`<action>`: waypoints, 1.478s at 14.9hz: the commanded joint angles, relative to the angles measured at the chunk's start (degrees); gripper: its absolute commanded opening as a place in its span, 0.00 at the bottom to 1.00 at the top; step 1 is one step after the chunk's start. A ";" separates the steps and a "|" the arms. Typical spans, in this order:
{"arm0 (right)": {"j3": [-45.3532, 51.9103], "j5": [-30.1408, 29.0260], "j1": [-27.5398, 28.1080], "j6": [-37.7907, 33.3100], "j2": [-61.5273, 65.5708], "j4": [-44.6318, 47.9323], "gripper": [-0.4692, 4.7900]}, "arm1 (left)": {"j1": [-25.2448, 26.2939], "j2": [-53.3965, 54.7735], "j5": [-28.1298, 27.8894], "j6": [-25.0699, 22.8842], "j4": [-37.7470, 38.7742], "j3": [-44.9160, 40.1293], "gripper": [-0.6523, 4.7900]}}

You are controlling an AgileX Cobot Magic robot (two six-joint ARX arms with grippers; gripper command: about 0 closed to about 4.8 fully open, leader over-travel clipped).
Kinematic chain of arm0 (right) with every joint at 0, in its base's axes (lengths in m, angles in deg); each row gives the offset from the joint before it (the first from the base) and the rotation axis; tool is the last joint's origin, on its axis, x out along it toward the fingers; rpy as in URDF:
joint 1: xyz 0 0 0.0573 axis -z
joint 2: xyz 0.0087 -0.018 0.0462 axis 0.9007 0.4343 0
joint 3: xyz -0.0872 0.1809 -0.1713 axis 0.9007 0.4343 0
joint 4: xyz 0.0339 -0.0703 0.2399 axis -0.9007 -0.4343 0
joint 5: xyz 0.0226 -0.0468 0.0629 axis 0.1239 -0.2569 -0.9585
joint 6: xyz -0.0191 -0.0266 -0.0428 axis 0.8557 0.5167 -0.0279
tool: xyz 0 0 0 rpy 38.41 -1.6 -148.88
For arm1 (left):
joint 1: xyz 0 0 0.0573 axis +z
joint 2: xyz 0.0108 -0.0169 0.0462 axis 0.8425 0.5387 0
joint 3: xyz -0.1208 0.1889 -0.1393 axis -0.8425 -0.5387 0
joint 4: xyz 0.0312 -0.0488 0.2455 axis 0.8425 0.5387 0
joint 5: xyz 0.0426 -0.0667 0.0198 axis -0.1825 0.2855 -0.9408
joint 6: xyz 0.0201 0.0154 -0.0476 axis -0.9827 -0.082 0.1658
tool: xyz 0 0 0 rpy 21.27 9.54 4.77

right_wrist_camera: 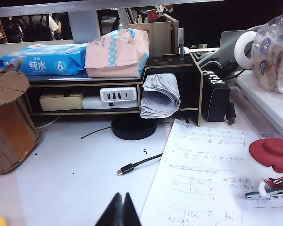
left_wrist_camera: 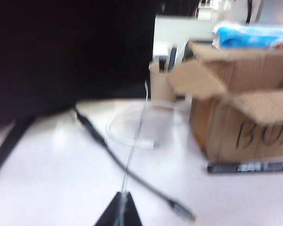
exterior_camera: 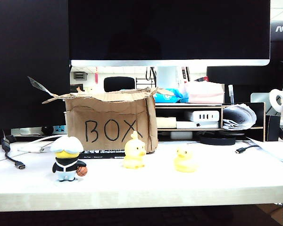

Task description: Put the doll that is least similar in color compared to the others into the paper box.

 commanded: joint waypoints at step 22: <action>-20.26 -28.63 -3.61 -14.21 19.21 -11.58 0.08 | -32.26 19.06 0.22 0.00 -0.33 0.13 0.11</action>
